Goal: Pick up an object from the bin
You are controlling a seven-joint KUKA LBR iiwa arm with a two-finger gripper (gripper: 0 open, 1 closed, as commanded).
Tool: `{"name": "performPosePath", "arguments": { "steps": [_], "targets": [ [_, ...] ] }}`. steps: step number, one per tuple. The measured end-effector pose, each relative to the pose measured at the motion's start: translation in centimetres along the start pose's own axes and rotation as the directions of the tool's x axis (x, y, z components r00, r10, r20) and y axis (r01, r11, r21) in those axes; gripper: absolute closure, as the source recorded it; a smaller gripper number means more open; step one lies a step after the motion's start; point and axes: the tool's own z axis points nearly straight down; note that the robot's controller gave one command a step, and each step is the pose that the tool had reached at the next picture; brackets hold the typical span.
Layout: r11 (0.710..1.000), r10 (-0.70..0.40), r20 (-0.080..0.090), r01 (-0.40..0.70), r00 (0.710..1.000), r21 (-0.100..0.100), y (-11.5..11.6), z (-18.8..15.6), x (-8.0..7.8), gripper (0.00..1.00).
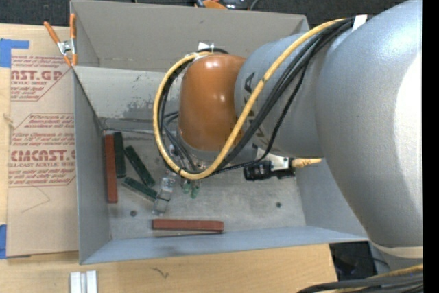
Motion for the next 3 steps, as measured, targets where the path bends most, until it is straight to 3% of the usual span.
{"name": "performPosePath", "arguments": {
  "steps": [1, 2, 3],
  "targets": [
    [0.993, -0.116, -0.003, 0.116, 0.993, 0.002, 0.8, 10.0, -1.6, 0.0],
    [0.993, -0.116, 0.001, 0.116, 0.993, -0.001, 0.9, 9.6, -1.7, 1.0],
    [0.97, -0.243, 0.009, 0.243, 0.97, -0.002, -0.9, -1.9, -1.4, 1.0]
  ]
}}
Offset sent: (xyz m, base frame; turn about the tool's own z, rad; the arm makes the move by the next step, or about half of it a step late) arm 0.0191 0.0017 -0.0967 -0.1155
